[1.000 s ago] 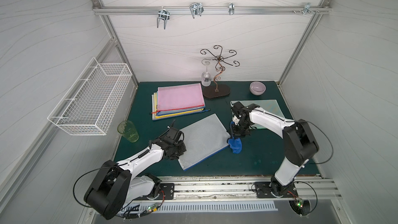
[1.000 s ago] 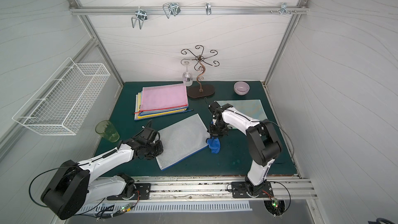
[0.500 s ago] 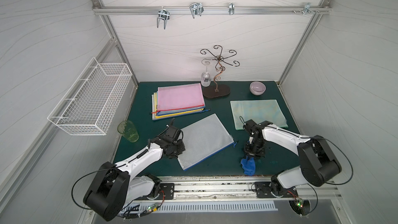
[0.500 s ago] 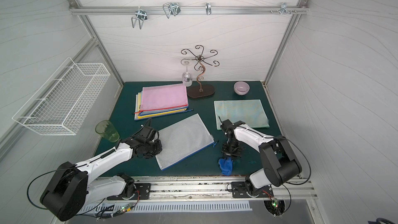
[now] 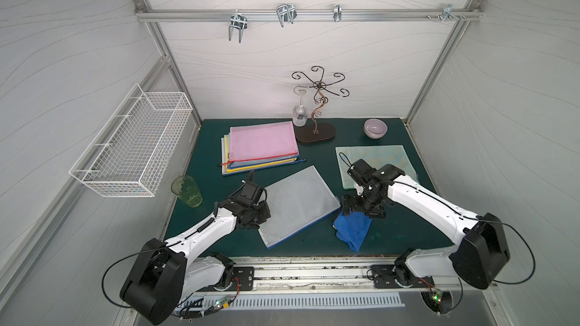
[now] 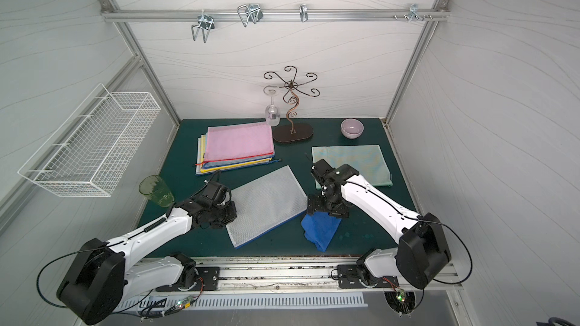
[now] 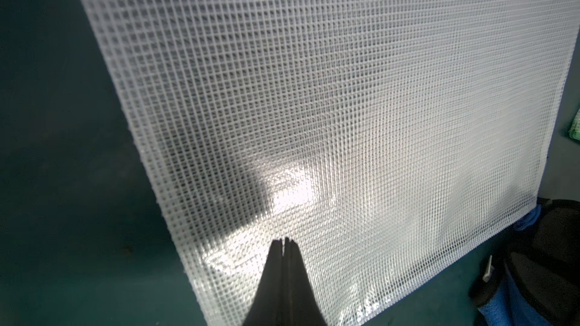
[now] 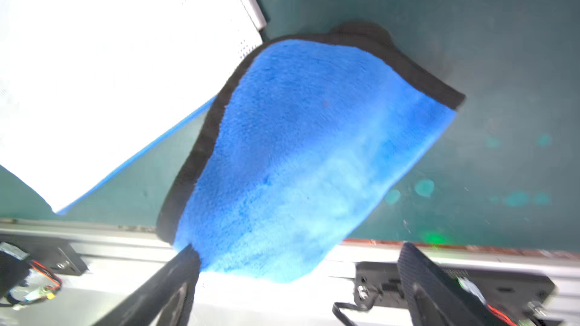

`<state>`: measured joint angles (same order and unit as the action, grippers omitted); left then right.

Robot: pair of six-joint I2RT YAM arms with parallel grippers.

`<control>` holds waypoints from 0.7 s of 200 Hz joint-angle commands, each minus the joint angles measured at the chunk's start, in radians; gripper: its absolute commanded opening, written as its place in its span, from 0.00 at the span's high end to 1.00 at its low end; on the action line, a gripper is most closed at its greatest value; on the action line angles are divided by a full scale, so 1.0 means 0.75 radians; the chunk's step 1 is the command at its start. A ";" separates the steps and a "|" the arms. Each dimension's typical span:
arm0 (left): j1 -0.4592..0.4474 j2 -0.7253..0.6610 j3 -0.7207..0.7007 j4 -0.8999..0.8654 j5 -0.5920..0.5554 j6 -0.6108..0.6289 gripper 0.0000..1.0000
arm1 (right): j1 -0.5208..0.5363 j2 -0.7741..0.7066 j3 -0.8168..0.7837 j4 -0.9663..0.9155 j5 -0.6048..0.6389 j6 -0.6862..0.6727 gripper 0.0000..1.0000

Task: Wipe the document bag
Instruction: Place the cleaning item at the center of the board.

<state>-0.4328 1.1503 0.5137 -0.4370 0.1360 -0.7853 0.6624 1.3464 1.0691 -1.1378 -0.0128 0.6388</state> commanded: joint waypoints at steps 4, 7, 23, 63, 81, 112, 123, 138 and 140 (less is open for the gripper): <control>0.005 -0.030 0.058 -0.008 0.004 0.025 1.00 | 0.005 -0.001 0.076 -0.093 0.102 -0.033 0.04; 0.006 -0.033 0.059 -0.011 0.005 0.026 1.00 | 0.006 0.004 0.077 -0.097 0.093 -0.035 0.05; 0.006 -0.032 0.066 -0.014 0.005 0.029 1.00 | 0.018 0.022 -0.008 -0.099 0.035 -0.044 0.12; 0.006 -0.023 0.062 0.013 0.015 0.019 1.00 | 0.081 -0.275 -0.120 -0.146 0.033 0.134 0.45; 0.006 -0.004 0.063 0.043 0.023 0.014 1.00 | 0.043 -0.401 -0.049 -0.186 0.077 0.183 0.51; 0.006 0.049 0.084 0.067 0.042 0.026 1.00 | 0.028 -0.327 0.001 -0.272 0.077 0.122 0.45; 0.006 0.053 0.086 0.075 0.045 0.024 1.00 | 0.032 -0.268 -0.055 -0.326 0.072 0.138 0.39; 0.006 0.053 0.088 0.078 0.046 0.022 1.00 | 0.049 -0.384 -0.097 -0.284 0.064 0.206 0.38; 0.006 0.052 0.088 0.081 0.046 0.021 1.00 | 0.050 -0.414 -0.092 -0.270 0.065 0.212 0.39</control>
<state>-0.4328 1.1835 0.5335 -0.4137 0.1608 -0.7780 0.6899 1.0782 1.0557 -1.2842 0.0372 0.7441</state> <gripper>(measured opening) 0.048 0.632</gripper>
